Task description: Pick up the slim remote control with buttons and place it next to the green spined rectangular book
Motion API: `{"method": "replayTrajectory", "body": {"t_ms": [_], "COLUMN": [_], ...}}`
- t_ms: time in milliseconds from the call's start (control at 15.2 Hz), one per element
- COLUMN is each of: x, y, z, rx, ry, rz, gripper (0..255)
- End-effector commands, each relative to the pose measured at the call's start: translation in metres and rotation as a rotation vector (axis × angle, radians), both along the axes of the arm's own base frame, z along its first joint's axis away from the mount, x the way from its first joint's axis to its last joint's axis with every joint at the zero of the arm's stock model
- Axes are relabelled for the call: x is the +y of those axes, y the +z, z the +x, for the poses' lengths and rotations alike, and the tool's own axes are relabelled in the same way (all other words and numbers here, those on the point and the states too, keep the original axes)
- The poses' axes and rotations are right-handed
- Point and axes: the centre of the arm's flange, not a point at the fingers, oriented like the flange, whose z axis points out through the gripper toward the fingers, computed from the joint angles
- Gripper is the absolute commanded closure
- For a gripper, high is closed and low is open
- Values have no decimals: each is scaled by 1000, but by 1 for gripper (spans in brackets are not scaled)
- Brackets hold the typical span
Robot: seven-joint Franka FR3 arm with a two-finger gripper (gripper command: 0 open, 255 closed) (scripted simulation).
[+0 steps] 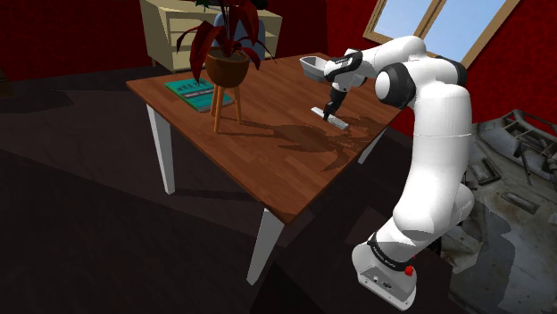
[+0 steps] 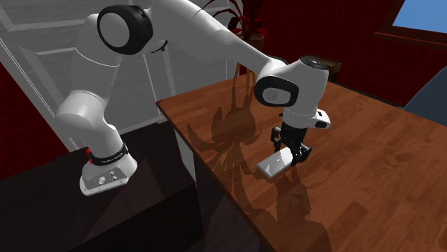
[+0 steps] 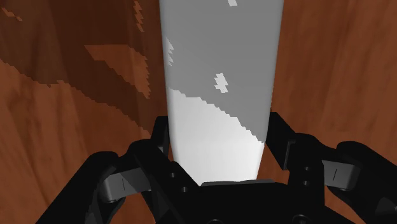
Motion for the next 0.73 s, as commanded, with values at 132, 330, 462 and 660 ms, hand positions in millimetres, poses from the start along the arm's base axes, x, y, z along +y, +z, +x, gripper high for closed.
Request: {"method": "replayTrajectory", "body": {"t_ms": [132, 330, 462, 660], "x": [0, 0, 0, 0], "y": [5, 21, 32, 47], "z": [0, 0, 0, 0], "rx": [0, 0, 0, 0], "ry": [0, 0, 0, 0], "rz": [0, 0, 0, 0], "gripper": [255, 255, 255, 255]}}
